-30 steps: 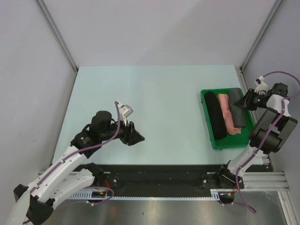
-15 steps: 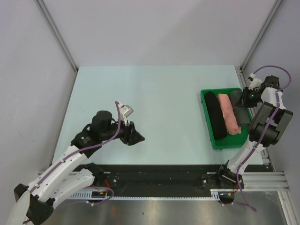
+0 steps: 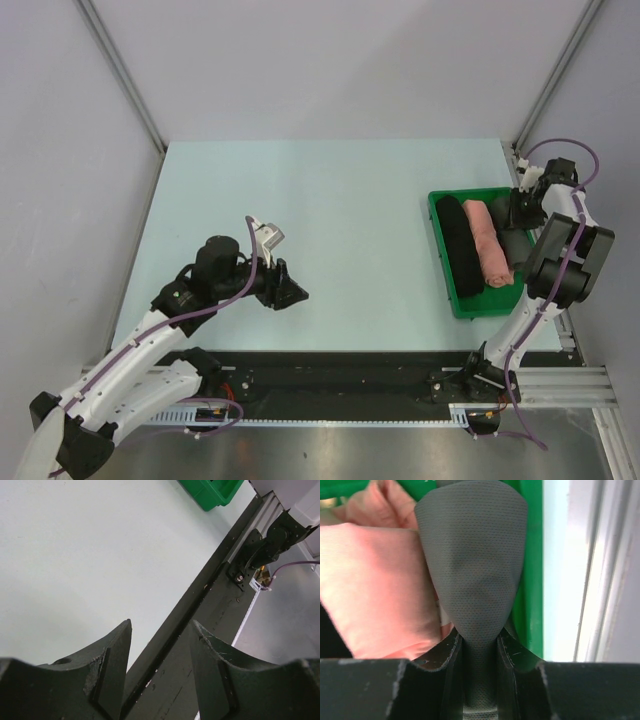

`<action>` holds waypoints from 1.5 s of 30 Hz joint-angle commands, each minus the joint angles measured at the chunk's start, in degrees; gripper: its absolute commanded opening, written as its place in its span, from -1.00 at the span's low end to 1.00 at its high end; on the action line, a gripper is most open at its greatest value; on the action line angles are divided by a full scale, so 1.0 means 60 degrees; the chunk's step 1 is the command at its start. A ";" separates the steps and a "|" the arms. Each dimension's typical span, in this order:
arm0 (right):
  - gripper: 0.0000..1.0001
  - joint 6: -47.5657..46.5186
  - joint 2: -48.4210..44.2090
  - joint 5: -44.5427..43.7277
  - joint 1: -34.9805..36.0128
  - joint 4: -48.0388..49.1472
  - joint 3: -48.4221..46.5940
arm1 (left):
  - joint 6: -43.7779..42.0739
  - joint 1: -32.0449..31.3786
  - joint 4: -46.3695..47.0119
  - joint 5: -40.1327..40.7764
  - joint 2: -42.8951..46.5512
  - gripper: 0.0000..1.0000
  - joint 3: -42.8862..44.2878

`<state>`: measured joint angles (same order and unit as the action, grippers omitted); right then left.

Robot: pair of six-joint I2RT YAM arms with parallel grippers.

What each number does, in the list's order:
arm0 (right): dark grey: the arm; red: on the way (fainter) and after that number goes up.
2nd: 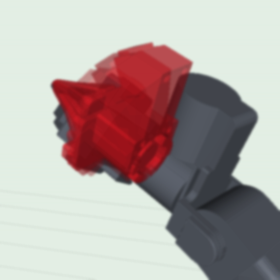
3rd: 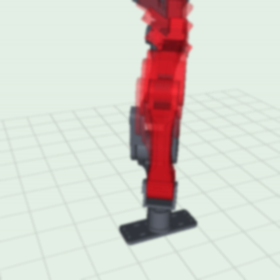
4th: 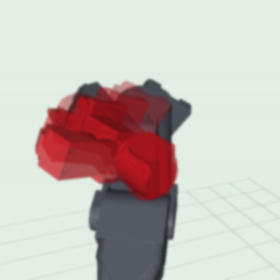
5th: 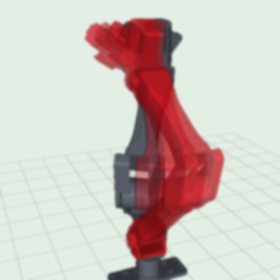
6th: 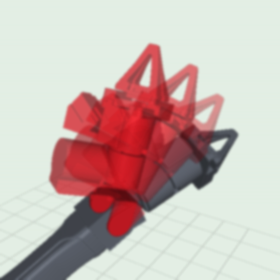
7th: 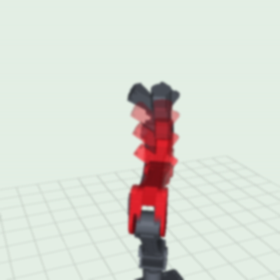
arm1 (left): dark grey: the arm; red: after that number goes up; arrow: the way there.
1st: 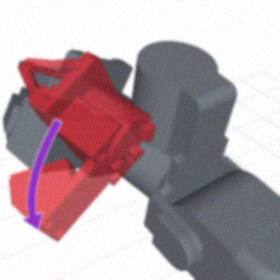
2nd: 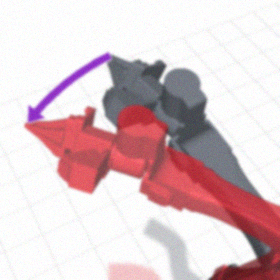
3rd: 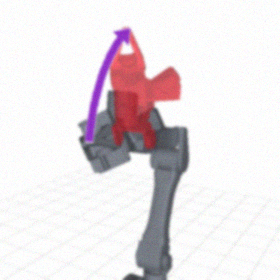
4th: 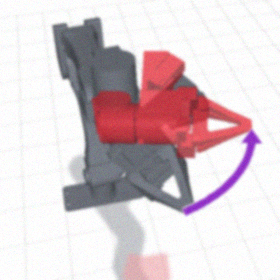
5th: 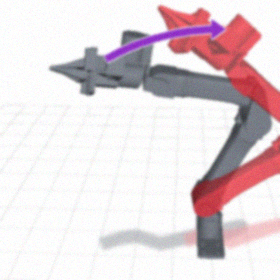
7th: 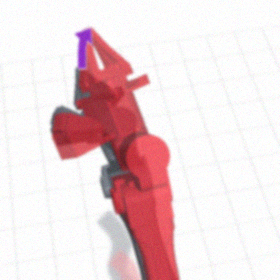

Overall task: Roll the t-shirts
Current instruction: Place the T-shirt in the bin.

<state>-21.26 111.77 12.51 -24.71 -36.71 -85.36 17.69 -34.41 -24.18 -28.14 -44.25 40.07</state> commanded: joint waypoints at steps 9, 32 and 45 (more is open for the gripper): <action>-1.00 -0.0720 -0.0038 -0.1865 0.0353 0.1165 0.0193 | -0.0166 0.0081 0.0090 0.0193 0.0007 0.08 -0.0044; -0.39 -0.0369 -0.1020 -0.1706 0.0222 0.2866 0.1615 | -0.0166 0.0096 0.0061 0.0325 0.0051 0.12 -0.0014; 0.06 -0.0193 -0.1313 -0.1895 0.0266 0.2618 0.1513 | -0.0151 0.0096 0.0076 0.0325 0.0168 0.32 -0.0029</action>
<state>-22.52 107.11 2.85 -22.48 -22.39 -75.75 17.50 -34.30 -24.58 -26.46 -44.14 40.07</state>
